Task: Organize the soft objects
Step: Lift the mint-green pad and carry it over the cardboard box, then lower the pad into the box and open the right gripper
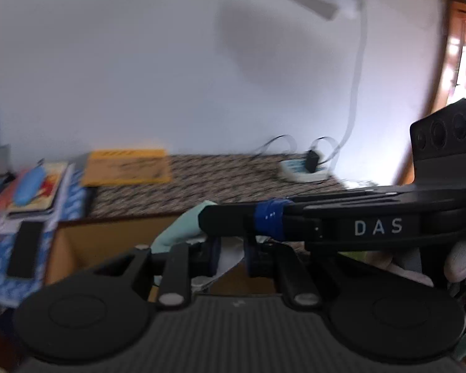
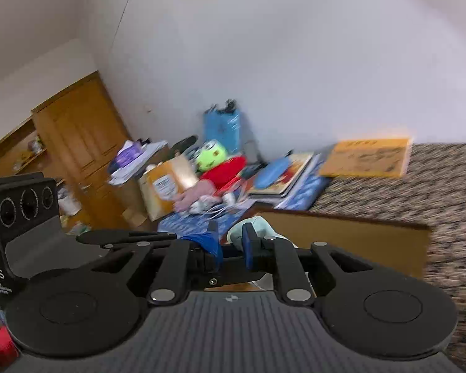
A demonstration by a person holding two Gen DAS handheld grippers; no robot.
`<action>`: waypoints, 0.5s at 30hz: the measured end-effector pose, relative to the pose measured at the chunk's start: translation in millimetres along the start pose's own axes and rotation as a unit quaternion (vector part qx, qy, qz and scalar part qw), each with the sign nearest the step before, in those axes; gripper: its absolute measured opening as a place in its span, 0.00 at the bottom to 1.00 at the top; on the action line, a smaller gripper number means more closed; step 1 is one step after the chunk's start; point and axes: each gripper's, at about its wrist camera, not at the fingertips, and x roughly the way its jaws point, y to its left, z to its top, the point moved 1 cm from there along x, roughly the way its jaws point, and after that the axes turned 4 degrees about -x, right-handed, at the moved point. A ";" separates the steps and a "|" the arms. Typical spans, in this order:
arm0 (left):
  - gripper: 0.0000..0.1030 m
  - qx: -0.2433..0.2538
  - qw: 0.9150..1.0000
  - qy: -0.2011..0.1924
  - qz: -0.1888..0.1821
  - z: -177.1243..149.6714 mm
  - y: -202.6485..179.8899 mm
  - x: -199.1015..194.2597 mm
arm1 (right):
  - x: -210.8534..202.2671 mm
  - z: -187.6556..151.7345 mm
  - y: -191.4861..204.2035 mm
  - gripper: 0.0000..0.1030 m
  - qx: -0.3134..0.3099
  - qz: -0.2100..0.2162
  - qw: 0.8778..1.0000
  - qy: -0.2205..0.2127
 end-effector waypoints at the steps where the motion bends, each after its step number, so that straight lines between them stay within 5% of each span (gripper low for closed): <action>1: 0.07 -0.005 1.000 0.006 0.010 -2.6 10.9 -0.5 | 12.3 -1.6 2.0 0.00 0.004 0.007 1.000 0.007; 15: 0.07 -0.070 0.990 0.109 0.052 -50.3 118.5 39.3 | 122.0 -47.8 -0.3 0.00 0.094 0.008 0.989 0.111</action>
